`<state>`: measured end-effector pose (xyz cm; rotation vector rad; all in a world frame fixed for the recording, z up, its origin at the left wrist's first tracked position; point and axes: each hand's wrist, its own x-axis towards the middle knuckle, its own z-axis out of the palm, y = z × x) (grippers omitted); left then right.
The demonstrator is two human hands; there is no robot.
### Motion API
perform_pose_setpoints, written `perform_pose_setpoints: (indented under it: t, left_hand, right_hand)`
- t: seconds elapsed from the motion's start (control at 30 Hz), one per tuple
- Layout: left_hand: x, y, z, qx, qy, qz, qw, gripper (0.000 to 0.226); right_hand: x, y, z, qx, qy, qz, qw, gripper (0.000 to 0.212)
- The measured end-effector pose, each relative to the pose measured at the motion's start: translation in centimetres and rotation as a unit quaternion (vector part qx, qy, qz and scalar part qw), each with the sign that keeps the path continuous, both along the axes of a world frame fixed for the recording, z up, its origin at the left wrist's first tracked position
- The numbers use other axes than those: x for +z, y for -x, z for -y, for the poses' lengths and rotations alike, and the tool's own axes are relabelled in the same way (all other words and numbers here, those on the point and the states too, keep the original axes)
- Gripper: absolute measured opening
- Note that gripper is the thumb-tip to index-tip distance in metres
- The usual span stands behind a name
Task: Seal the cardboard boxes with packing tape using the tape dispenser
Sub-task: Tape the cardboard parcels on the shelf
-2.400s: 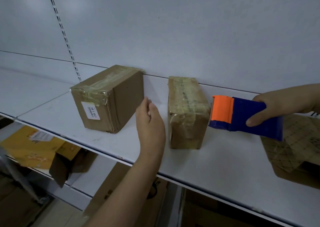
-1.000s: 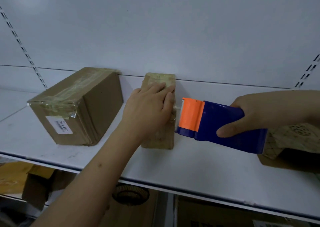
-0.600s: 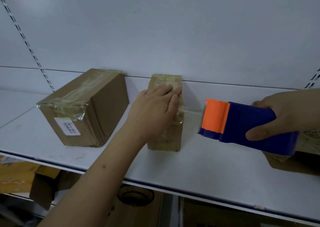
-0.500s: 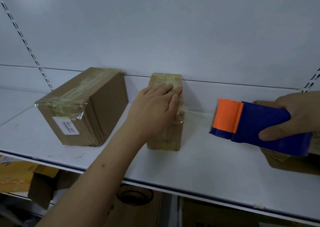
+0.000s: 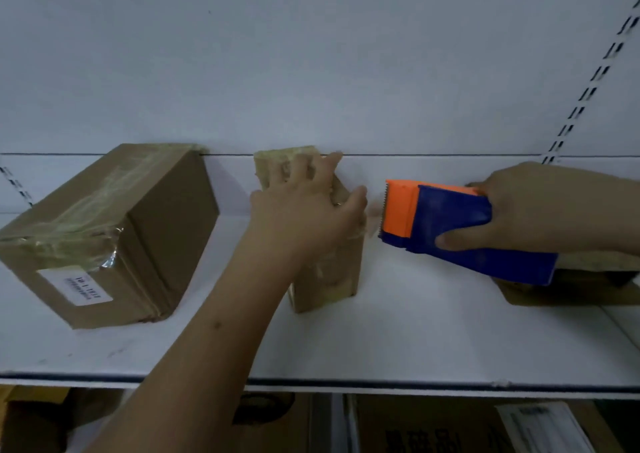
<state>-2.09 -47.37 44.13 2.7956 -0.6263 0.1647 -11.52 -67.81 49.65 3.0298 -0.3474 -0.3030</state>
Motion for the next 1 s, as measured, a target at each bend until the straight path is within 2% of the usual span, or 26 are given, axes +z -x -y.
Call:
perform_pose_setpoints:
  t: [0.1, 0.2, 0.23, 0.3, 0.37, 0.5, 0.57, 0.63, 0.7, 0.87, 1.0]
  left_hand:
    - [0.0, -0.5, -0.4, -0.036, -0.042, -0.023, 0.998, 0.072]
    - [0.2, -0.6, -0.7, -0.039, -0.017, -0.033, 0.999, 0.064]
    - [0.1, -0.6, -1.0, -0.054, -0.021, -0.026, 0.998, 0.065]
    - [0.2, -1.1, -1.6, -0.085, -0.030, -0.012, 0.996, 0.070]
    - [0.8, -2.2, -2.5, -0.114, -0.022, -0.018, 0.993, 0.072]
    - [0.9, -3.1, -3.4, -0.184, -0.012, -0.023, 0.983, 0.069]
    - [1.0, -2.9, -3.8, -0.205, 0.026, 0.023, 0.978, 0.073]
    - [0.9, -2.2, -4.4, -0.202, 0.009, 0.104, 0.974, 0.088]
    - [0.7, -1.1, -4.9, -0.189, -0.004, 0.126, 0.974, 0.091]
    - [-1.6, 1.1, -3.8, -0.115, -0.057, 0.115, 0.985, 0.083]
    - [-2.3, 1.9, -2.3, -0.063, 0.018, 0.160, 0.985, 0.042]
  right_hand:
    - [-0.6, 0.0, -2.5, -0.009, 0.061, 0.034, 0.998, 0.063]
    - [-1.7, 0.0, -3.6, 0.010, 0.114, 0.057, 0.992, 0.031]
    - [-2.2, 0.5, -3.5, -0.008, 0.107, 0.063, 0.992, 0.028]
    - [-2.4, 1.6, -3.0, -0.073, 0.096, 0.091, 0.988, 0.046]
    - [-1.5, 2.4, -3.6, -0.086, 0.103, 0.108, 0.985, 0.058]
    - [-1.3, 2.9, -4.6, -0.104, 0.056, 0.125, 0.985, 0.063]
    - [-1.8, 3.3, -4.9, -0.125, 0.017, 0.132, 0.983, 0.064]
    - [-2.2, 3.9, -5.6, -0.142, -0.029, 0.139, 0.980, 0.064]
    - [-2.7, 4.5, -6.0, -0.151, -0.048, 0.160, 0.974, 0.062]
    - [-4.8, 6.8, -6.5, -0.174, -0.152, 0.254, 0.939, 0.073]
    - [-6.9, 8.7, -7.4, -0.186, -0.138, 0.312, 0.921, 0.075]
